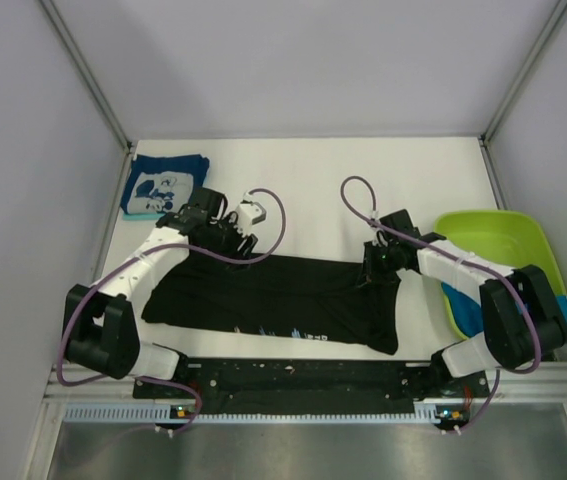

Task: Fold and stack the t-shirts
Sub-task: Fold the other side of the tshirt into a rectangle

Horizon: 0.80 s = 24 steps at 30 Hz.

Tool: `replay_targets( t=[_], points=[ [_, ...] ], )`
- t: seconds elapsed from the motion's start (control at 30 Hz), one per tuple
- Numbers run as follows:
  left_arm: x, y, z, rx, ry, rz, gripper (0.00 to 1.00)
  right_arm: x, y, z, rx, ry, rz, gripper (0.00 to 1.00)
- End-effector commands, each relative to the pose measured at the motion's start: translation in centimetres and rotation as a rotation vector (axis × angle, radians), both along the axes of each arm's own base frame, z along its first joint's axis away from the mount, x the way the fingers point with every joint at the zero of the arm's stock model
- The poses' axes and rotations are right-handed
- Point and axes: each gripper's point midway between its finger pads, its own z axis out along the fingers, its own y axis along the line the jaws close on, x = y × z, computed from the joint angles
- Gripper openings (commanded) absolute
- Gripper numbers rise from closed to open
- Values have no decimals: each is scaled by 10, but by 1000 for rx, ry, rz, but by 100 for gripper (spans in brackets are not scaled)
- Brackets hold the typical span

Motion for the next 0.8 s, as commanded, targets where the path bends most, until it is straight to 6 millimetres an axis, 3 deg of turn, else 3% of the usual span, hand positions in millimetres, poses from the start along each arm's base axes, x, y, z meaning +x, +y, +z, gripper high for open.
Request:
replay_targets(
  t=[0.0,0.17,0.37,0.57,0.77],
  points=[
    [-1,-3,9,-28,-26,-17,59,17,17,19,58,-93,42,3],
    [1,-3,10,-28,-28,-18,59,12,20,24,80,-102,67,0],
    [-1,-2,8,-27,-24,-19,59,-7,26,51,61,-177,129,0],
    [1,-2,8,-28,-26,-20,59,-46,47,64,131,-147,246,0],
    [0,-2,8,-29,-22,-23,59,-82,69,59,155,-72,342,0]
  ],
)
